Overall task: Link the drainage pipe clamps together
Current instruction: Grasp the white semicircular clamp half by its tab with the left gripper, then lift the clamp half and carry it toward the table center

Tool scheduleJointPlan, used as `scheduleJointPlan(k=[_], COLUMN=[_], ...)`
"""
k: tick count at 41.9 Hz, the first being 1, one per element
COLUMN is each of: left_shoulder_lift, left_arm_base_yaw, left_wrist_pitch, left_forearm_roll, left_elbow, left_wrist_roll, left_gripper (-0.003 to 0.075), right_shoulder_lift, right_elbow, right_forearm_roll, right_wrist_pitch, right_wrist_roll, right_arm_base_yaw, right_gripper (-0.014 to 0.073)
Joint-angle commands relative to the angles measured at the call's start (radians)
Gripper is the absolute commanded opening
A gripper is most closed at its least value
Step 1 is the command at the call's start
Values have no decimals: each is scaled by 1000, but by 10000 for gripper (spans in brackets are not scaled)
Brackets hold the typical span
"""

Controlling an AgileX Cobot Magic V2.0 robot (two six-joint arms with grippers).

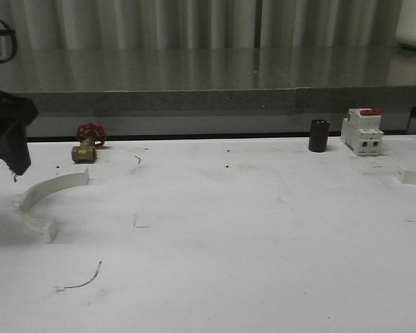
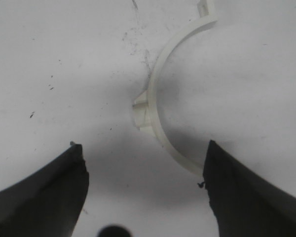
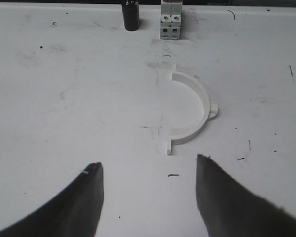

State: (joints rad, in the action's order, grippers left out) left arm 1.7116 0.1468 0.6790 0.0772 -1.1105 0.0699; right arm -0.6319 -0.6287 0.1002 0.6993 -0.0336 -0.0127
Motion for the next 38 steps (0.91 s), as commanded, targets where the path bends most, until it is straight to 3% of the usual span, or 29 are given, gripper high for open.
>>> scheduleJointPlan(k=[1,12,26,38], left_shoulder_lift=[21,124,147,160], left_arm_base_yaw=[6,6,6,6], left_wrist_pitch=[-25,-40,-50,-55], left_forearm_roll=[31,101,97,97], left_elbow=[-61,-108,-109,-109], left_wrist_roll=[-3,-5,-5,-5], left_gripper=[480,469,240,130], right_shoulder_lift=[-7,-7,-7,-7], right_elbow=[-35,-35,-35,-35], right_forearm_roll=[1,1,1,1], right_wrist_pitch=[-54,-54,-54,-54], right_wrist_roll=[-5,-5,-5,-5], right_arm_base_yaw=[5,5,5,5], right_gripper=[448,448,448,448])
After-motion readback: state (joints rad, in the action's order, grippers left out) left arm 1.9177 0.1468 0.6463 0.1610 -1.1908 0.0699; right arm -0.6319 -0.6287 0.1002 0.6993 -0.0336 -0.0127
